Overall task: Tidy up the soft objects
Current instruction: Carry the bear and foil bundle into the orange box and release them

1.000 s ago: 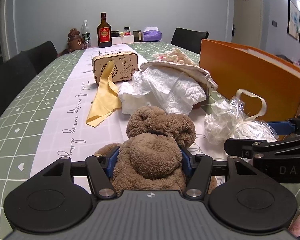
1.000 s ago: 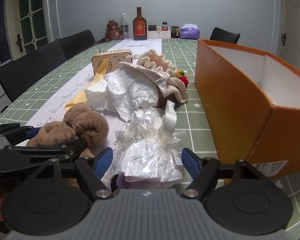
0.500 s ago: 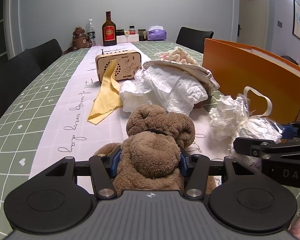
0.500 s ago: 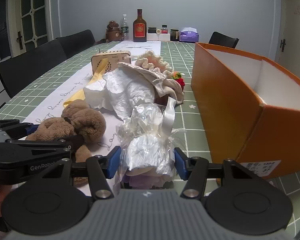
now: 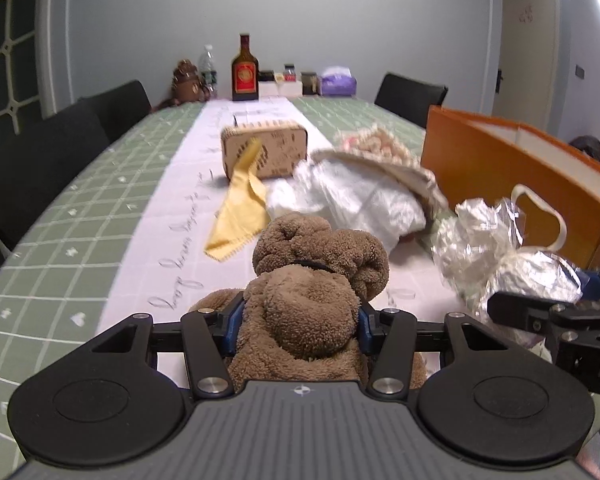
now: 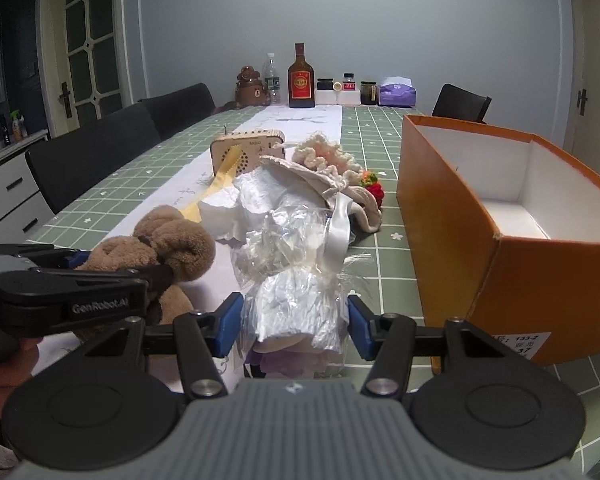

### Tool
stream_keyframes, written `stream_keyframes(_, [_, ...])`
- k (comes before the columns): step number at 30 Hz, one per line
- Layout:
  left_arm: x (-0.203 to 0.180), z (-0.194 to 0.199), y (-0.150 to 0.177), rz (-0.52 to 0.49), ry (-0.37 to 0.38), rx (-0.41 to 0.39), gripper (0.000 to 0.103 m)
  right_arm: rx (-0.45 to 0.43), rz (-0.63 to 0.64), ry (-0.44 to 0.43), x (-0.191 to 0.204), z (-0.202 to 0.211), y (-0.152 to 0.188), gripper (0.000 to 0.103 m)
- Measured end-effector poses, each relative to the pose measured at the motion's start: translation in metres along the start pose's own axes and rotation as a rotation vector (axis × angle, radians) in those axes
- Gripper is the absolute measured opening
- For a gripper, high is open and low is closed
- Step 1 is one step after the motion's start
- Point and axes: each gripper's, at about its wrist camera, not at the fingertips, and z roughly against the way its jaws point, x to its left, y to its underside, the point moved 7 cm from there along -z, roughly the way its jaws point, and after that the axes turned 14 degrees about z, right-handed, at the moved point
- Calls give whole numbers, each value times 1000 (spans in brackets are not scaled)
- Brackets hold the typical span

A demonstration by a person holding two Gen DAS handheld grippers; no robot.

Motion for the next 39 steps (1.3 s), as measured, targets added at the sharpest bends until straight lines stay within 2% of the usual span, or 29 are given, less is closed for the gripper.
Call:
stream_keyframes(7, [-17,33,-30,-17,23,-93,59,-87,-29,-42,-13,22,-9,55])
stream_keyframes(14, [-54,46,-58,-43,79,-152,59,-170,-100,-38,-50,52,-21,55])
stream_keyframes(21, [-104,54,-83,-78,171,-209,59,-238,-118,73,-104,94,-31,55])
stream_keyframes(25, [-141,55,-92,-95,260,-218,59,-247,-114,131,-137,109,-37,55])
stream_keyframes(30, [-191,47,-90,-128,369,-203,59,-211,-62,201,-175,110,-43,55])
stream_keyframes(33, [-218,36,-83,-126,423,-169,59,-144,-5,239,-194,96,-47,55])
stream_keyframes(35, [-231,26,-79,-126,433,-149,59,-88,19,243,-208,83,-46,55])
stream_keyframes(39, [-243,-3,-74,-127,386,-113,59,17,37,235,-231,59,-35,55])
